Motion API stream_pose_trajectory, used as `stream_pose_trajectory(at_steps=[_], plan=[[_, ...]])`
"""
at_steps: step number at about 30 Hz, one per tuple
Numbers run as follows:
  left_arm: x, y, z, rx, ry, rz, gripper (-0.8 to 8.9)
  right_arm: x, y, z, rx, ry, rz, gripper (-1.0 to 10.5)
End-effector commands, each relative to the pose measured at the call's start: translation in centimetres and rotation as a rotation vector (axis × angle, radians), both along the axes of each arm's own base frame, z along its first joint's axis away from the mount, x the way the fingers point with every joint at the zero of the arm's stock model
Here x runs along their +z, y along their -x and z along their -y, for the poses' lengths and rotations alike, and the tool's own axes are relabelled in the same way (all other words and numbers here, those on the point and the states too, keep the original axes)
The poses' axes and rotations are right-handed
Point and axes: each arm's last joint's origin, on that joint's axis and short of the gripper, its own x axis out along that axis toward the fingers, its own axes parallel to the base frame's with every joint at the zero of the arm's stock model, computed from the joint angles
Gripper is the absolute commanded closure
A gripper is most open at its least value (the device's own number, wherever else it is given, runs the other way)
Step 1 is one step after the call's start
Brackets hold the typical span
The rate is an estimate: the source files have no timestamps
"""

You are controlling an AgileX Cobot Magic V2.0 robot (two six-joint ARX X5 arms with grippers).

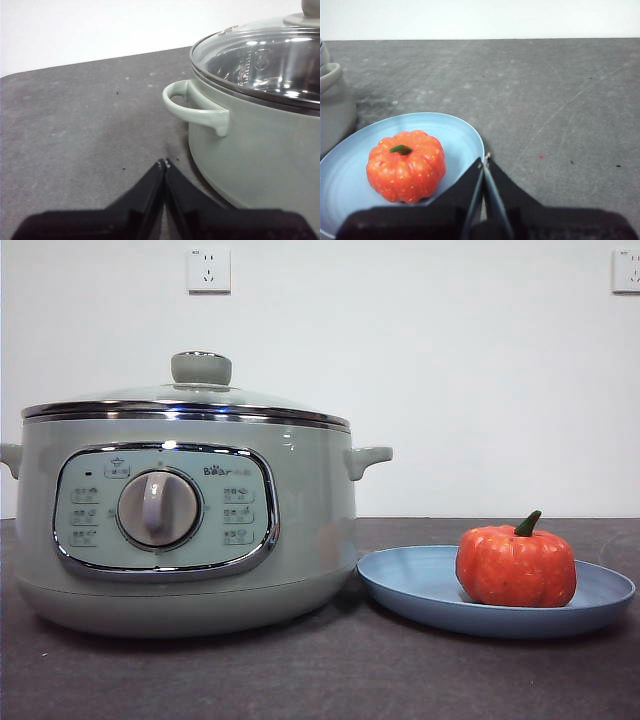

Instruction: Take the pumpkin out from the steamer,put the pumpkin in the blue plate,close the lid

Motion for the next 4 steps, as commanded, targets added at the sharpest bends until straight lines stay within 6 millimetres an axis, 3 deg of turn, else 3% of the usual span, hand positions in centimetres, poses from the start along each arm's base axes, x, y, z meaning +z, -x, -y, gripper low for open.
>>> stream_pose_trajectory(at_steps=[1,4], plan=[[-0.5,-0.07,-0.02,0.003,0.009,-0.012,8.16,-0.44,-0.06,0.03,-0.008,-0.01,-0.014,9.5],[-0.5,-0.07,-0.02,0.003,0.009,-0.012,8.16,-0.44,-0.06,0.03,-0.008,-0.01,-0.015,9.5]])
